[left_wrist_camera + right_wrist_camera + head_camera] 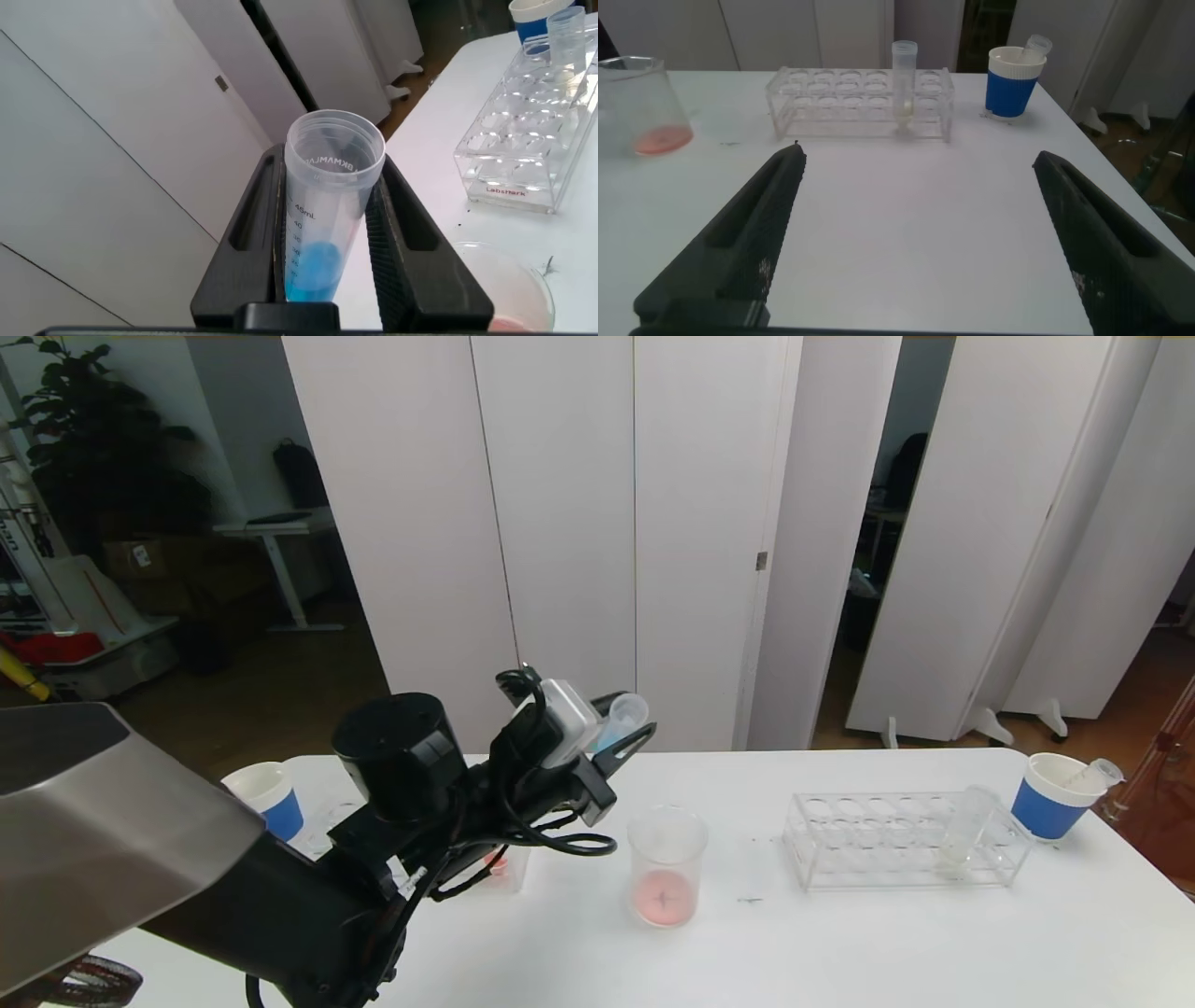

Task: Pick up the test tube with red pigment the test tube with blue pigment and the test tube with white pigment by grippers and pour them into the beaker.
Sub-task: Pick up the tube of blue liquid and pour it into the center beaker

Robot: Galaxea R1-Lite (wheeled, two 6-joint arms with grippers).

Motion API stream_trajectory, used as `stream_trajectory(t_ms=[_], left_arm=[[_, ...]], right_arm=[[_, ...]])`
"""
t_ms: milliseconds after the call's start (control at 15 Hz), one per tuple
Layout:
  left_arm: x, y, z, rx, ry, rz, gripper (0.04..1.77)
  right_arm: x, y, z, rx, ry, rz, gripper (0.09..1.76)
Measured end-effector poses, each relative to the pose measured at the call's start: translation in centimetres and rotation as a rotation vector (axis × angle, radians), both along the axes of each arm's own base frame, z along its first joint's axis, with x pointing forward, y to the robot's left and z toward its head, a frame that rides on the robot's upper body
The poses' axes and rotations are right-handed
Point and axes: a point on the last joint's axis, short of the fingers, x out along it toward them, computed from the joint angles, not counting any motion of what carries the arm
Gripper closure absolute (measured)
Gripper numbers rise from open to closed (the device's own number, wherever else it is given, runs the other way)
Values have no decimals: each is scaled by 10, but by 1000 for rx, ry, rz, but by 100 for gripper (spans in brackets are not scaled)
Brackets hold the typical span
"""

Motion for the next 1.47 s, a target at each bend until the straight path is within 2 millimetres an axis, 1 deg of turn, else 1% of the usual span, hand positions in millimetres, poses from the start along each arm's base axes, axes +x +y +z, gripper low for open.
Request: stream_trajectory(t_ms=[133,267,467,733,1067,1400,1467], left_arm=[[1,0,-5,48,-36,8,122],[3,1,-8,84,-108,18,122],[2,1,-15,158,-229,-24,122],[4,1,-23,259,-333,-12,122],[5,0,-32,329,-389,-26,122],[8,-2,-35,397,-466,-15,122],[8,-2,-35,398,-475,-34,122]], right_arm=[[0,0,0,0,0,0,10],[0,0,0,0,0,0,10],[0,0,0,0,0,0,10],[0,0,0,0,0,0,10],[0,0,0,0,0,0,10],[0,0,0,0,0,0,10],[0,0,0,0,0,0,10]])
